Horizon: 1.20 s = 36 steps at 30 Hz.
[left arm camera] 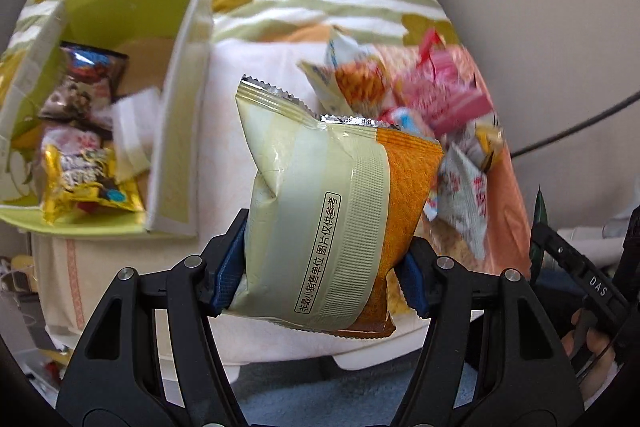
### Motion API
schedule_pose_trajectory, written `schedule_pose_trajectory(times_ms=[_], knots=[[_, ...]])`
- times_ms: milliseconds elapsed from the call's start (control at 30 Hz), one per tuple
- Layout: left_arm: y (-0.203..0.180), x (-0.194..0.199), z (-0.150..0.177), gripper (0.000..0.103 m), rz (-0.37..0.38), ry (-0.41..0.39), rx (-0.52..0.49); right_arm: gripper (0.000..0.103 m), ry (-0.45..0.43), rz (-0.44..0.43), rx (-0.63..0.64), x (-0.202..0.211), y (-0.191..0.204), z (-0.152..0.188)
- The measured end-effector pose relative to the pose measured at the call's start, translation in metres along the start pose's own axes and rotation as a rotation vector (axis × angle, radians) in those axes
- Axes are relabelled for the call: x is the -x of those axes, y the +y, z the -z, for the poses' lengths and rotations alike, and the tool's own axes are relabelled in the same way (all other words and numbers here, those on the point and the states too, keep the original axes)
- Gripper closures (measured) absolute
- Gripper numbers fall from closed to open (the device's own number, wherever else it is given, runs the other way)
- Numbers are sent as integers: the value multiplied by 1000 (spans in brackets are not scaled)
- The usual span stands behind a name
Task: Organize snacks
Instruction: 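Grasp a cream-orange bag with the left tool while the right tool grasps a dark green pack, then carry both snacks over the box and release them inside with both tools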
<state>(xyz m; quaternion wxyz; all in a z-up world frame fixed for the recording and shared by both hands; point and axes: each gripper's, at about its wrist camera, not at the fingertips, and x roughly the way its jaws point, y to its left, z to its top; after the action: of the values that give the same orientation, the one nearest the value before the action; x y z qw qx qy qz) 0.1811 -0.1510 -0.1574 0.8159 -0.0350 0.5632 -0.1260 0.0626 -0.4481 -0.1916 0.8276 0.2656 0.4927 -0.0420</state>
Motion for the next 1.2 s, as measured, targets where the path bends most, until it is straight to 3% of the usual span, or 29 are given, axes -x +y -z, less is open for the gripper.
schedule_pose_trajectory(times_ms=[300, 533, 833, 1033, 1100, 1167, 1200], knots=[[62, 42, -38, 41, 1, -132, 69, 52, -52, -86, 190, -1, 82, -32], [141, 70, -71, 41, -25, -189, 101, 52, -76, -188, 347, -17, 188, -46], [235, 58, -130, 41, -15, -152, 94, 52, -63, -273, 467, -66, 320, -46], [253, 27, -164, 40, 26, -108, 24, 52, -33, -240, 479, -103, 367, -37], [253, 17, -171, 35, 5, -100, 11, 52, -19, -220, 476, -111, 375, -33], [252, 9, -179, 7, -8, -109, -8, 52, -9, -202, 484, -115, 377, -31], [252, 8, -181, 1, -13, -119, -14, 52, -5, -188, 492, -119, 379, -31]])
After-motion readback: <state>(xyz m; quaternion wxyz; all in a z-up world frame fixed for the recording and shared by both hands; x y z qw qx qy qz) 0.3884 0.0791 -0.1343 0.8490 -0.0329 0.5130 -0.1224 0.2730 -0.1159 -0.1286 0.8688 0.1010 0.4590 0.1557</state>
